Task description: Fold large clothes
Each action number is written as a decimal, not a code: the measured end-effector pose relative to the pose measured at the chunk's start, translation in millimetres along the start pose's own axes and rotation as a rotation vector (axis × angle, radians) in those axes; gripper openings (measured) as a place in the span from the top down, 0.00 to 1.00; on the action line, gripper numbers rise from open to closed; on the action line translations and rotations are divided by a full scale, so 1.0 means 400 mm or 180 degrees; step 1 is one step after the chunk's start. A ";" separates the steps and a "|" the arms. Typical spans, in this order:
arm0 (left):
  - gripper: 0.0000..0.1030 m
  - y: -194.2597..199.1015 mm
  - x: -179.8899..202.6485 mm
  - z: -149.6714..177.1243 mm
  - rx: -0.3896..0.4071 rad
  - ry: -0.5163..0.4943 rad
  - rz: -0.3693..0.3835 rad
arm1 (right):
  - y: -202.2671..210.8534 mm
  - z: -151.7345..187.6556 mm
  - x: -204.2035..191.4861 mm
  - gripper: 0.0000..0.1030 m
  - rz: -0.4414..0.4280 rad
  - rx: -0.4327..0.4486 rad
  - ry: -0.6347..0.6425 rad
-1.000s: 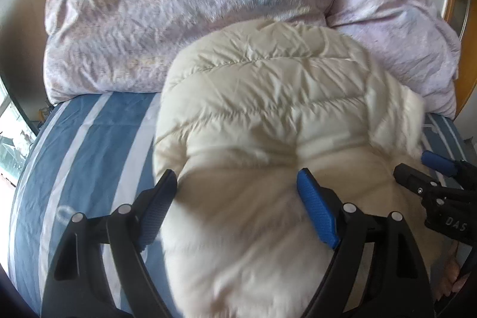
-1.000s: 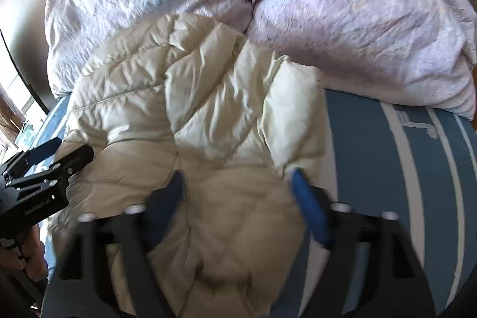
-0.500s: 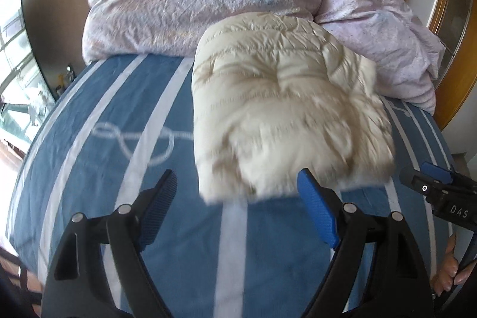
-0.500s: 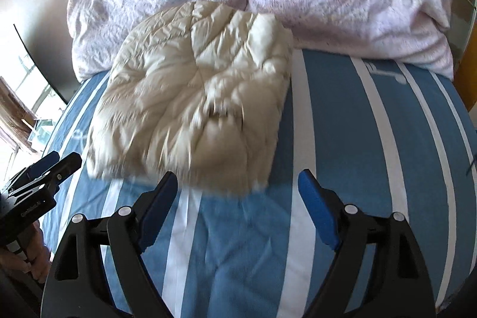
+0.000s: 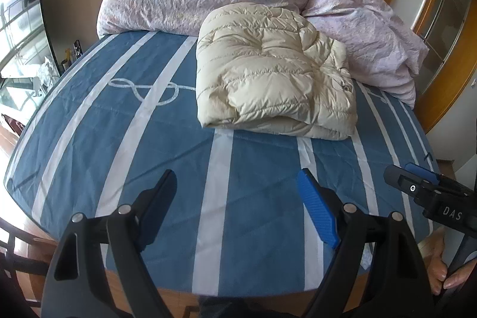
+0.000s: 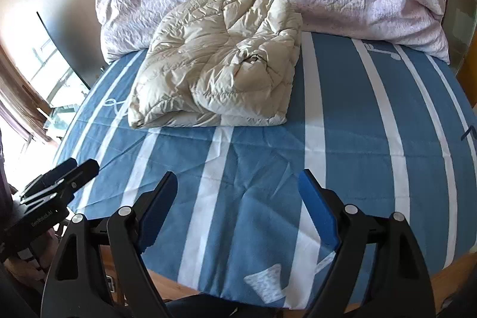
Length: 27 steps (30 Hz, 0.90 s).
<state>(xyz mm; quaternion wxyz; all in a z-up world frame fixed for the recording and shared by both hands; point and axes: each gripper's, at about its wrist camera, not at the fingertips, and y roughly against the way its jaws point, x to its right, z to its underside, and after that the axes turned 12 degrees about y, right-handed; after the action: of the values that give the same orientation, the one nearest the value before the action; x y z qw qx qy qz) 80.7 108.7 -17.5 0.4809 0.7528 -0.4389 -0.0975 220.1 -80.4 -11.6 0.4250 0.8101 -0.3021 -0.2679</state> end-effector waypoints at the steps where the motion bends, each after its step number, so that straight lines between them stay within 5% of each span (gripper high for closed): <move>1: 0.20 0.005 -0.002 0.004 -0.0003 0.0011 0.0012 | 0.003 0.003 -0.002 0.18 -0.0002 0.0005 -0.0010; 27: 0.20 0.017 0.010 0.009 0.0003 -0.0010 0.0220 | 0.015 0.016 -0.024 0.18 -0.0113 0.0058 -0.0106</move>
<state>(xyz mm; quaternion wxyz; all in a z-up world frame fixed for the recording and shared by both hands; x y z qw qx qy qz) 77.2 102.2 -12.8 0.4830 0.7372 -0.4654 -0.0818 207.6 -79.5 -7.9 0.4076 0.8146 -0.2972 -0.2861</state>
